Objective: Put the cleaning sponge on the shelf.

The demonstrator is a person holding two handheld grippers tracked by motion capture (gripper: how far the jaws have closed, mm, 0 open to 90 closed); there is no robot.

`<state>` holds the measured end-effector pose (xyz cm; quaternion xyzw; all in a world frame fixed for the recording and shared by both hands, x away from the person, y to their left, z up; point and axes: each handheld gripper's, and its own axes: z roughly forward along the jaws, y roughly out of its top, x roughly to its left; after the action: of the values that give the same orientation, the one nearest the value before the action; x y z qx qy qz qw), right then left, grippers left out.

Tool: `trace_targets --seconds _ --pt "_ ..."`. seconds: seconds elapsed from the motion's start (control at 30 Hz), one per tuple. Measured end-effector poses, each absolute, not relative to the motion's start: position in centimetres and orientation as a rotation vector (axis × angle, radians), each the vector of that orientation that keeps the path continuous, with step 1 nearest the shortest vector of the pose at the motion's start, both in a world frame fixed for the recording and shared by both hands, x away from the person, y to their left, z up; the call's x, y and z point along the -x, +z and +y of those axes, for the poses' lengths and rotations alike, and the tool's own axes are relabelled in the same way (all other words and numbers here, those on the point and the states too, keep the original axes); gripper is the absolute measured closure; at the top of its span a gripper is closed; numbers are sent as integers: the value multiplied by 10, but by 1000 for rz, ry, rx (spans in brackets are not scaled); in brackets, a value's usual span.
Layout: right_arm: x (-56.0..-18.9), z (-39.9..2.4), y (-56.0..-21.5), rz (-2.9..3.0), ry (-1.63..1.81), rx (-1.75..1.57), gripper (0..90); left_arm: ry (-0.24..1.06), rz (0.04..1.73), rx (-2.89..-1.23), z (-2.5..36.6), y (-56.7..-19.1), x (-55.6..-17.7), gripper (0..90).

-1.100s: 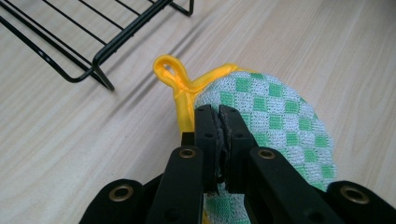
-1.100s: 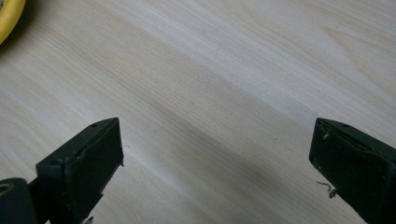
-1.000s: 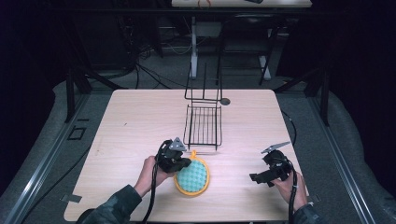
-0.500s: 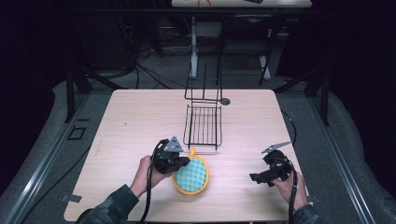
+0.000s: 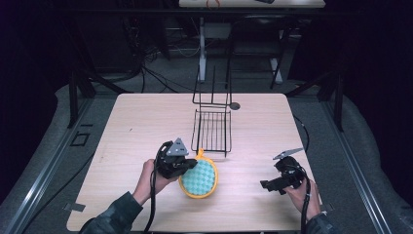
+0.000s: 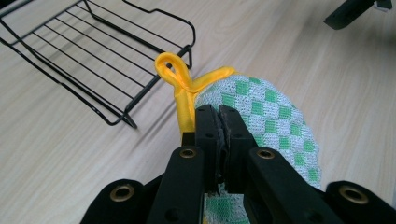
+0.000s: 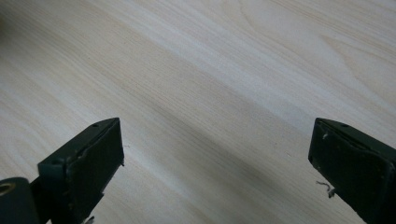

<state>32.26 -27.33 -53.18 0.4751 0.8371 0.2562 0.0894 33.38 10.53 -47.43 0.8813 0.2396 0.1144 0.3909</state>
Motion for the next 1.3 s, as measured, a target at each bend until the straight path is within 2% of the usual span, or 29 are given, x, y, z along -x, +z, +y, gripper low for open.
trace_targets --seconds 1.3 --pt "-329 -275 -531 2461 777 -1420 24 453 571 -2093 101 -439 -365 880"
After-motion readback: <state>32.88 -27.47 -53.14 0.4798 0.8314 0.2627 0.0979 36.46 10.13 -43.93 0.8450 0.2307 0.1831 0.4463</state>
